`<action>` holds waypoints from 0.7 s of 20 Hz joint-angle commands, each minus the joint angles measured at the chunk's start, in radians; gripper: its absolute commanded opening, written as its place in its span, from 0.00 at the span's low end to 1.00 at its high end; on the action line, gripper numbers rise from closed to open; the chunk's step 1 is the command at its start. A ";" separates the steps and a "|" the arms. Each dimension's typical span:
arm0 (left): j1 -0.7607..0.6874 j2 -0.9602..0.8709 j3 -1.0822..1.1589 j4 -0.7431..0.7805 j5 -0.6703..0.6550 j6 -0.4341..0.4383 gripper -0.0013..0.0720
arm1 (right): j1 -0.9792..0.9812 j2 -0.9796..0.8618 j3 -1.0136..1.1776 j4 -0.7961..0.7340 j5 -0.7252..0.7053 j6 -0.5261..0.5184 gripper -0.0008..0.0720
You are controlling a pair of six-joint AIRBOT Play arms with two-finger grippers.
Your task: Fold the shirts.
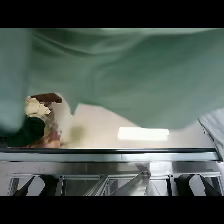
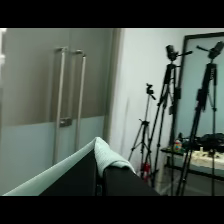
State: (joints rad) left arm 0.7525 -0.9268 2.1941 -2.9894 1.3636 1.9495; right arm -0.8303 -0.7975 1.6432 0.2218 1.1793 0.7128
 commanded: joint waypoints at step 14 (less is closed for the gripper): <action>-0.521 -0.623 -0.776 0.409 -0.022 0.103 0.05 | 0.454 -0.501 -0.617 -0.750 -0.280 0.267 0.03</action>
State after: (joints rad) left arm 0.3290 -1.3106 1.4345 -2.6648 1.4044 2.0148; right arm -0.4599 -1.1160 1.1099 -0.4973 1.0451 1.0412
